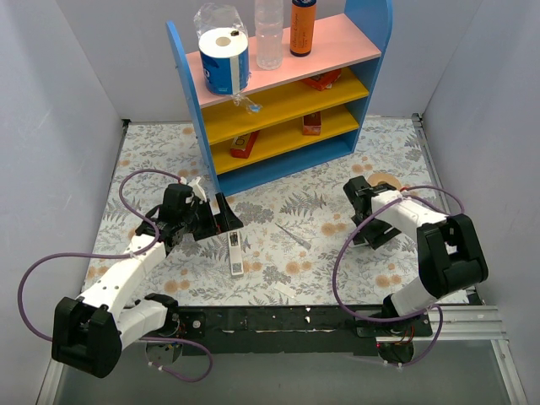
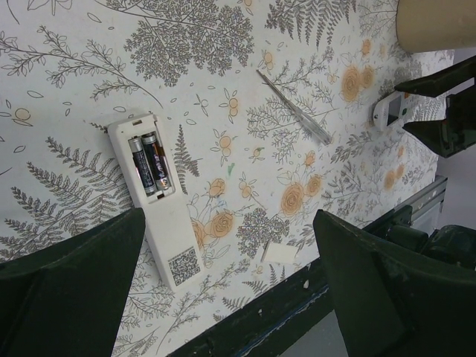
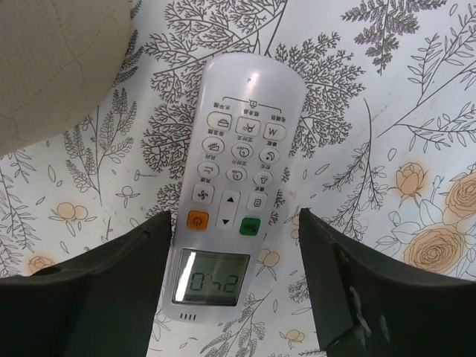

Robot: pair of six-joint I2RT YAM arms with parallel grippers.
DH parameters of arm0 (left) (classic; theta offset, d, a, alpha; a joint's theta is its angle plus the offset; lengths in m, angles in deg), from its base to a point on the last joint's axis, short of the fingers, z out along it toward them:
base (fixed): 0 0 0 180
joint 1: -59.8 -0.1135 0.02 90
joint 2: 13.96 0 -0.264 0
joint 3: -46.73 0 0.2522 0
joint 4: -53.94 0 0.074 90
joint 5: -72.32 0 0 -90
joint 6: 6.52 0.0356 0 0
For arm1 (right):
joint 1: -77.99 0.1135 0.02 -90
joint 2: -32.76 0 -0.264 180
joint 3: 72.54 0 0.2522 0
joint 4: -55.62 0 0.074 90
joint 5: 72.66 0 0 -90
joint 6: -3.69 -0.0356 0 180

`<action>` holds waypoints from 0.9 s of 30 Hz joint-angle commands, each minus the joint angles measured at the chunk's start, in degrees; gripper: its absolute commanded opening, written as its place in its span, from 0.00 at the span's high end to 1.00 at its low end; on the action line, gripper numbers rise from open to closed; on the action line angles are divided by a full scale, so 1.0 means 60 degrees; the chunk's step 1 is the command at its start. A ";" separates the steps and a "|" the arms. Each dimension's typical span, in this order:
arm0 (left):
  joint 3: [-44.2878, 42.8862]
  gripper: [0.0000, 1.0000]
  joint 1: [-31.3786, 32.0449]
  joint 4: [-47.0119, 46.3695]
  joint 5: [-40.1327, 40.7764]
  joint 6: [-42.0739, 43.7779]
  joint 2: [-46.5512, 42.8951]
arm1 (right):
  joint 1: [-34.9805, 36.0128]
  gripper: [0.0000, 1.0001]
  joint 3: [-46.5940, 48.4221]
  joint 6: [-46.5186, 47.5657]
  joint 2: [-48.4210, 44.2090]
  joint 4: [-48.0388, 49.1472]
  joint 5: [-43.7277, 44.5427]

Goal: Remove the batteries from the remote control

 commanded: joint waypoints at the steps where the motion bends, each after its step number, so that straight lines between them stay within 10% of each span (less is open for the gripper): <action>1: -0.0017 0.02 0.0040 -0.0204 -0.0127 0.0126 -0.0136 | -0.0057 0.26 -0.0256 -0.0458 0.0028 -0.0202 0.0277; 8: -0.0003 0.02 0.0069 -0.0160 -0.0040 0.0097 -0.0194 | -0.0042 0.36 -0.0813 -0.0400 -0.0235 0.0136 0.0130; 14: -0.0032 0.02 0.0142 -0.0102 0.0034 0.0082 -0.0282 | -0.0057 0.77 -0.0930 0.0577 -0.0995 0.0208 0.0233; 18: 0.0041 0.02 0.0522 -0.0189 0.0019 0.0009 -0.0458 | -0.0042 0.82 -0.1135 0.2656 -0.2412 0.0807 -0.0088; 27: -0.0252 0.05 0.0728 -0.0715 -0.2289 -0.0924 -0.0590 | -0.0042 0.88 -0.3008 0.7554 -0.7084 0.6406 -0.6467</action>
